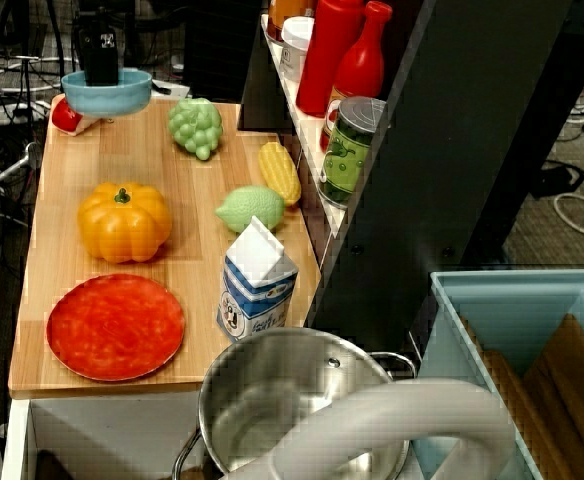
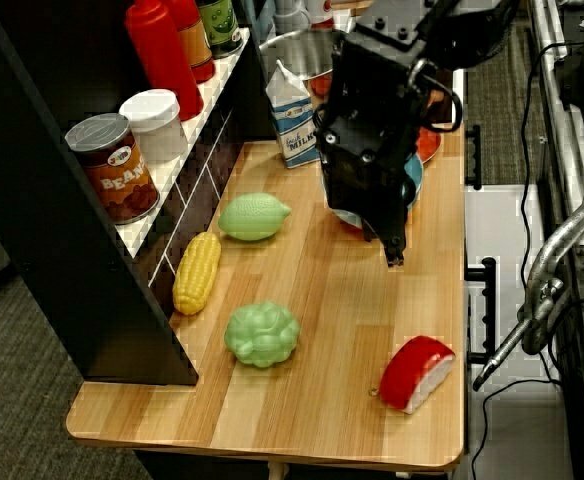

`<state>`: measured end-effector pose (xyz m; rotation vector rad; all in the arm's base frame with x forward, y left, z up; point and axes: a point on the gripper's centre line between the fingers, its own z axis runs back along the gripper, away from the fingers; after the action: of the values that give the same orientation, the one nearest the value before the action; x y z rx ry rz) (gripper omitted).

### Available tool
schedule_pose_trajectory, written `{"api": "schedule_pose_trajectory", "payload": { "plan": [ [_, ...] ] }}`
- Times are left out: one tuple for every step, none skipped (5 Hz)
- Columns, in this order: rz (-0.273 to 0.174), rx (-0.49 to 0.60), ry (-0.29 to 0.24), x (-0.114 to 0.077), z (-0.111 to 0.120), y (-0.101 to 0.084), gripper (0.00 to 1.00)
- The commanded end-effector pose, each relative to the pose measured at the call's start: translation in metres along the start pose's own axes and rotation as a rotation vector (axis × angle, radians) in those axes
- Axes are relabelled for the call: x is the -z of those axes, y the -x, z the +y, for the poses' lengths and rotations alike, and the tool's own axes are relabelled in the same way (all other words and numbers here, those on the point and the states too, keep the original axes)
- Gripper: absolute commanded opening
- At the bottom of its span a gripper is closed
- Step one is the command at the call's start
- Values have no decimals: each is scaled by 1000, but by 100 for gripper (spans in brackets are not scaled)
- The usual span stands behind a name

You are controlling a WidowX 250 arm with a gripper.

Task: Lift bowl

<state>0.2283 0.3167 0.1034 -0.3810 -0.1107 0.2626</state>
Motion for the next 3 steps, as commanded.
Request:
{"api": "schedule_pose_trajectory", "payload": {
  "plan": [
    [-37, 33, -25, -28, -14, -11, 0],
    [-32, 42, -21, -33, -19, -12, 0],
    [-25, 45, -19, -40, -23, -14, 0]
  ]
}}
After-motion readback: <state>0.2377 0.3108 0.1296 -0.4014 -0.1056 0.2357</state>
